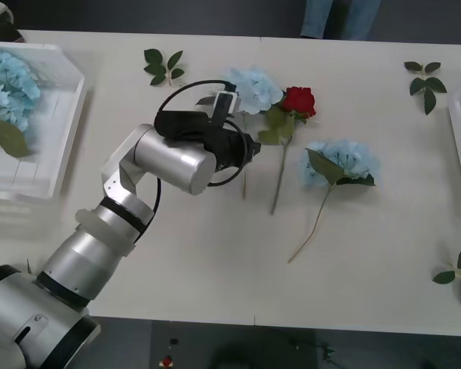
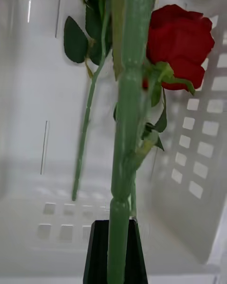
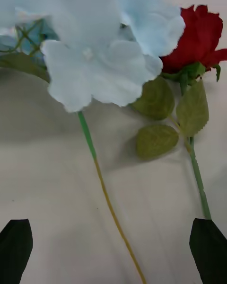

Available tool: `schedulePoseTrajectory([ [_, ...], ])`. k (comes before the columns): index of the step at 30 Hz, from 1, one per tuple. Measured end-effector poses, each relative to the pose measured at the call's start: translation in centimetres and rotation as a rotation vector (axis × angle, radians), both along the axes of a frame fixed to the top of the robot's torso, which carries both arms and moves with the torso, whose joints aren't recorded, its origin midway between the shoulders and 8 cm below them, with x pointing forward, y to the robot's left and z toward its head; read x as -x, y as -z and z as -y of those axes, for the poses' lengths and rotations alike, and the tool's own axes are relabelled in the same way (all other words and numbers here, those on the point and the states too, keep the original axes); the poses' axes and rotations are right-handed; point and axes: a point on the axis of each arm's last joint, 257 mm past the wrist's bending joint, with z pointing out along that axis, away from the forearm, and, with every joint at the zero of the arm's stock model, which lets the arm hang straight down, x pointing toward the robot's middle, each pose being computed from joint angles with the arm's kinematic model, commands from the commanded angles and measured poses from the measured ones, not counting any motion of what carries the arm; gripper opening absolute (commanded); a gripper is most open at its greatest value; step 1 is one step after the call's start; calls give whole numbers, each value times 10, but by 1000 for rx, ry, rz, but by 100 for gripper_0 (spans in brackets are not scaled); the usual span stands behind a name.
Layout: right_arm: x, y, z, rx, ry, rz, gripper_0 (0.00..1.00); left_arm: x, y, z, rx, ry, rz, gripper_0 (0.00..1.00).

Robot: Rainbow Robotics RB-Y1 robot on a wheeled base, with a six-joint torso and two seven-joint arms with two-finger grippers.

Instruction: Put the red flowers into the right box and the blue flowers into the left box

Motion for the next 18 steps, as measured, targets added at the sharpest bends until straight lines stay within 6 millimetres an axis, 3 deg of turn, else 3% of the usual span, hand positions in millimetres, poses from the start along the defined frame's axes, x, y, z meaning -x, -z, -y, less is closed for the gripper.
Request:
schedulePoseTrajectory([
  [6,8,2,13,8,32,-9,0,6,13,10,-91,16,30,97],
  [7,8,2,13,8,32,-9,11,8,17,11,-93,13,21,96],
  [8,8,2,13,8,31,-9,44,10,23,12,-96,11,9,96],
  [9,8,2,13,8,31,-9,58,11,28,13,-99,11,0,97],
  [11,8,2,13,8,31,-9,97,13,38,15,-105,7,-15,96],
  [14,7,2,12,6,32,-7,100,14,49,14,-121,2,-33,96],
  [18,6,1,10,-5,32,-2,100,16,56,12,-128,-3,-47,75],
])
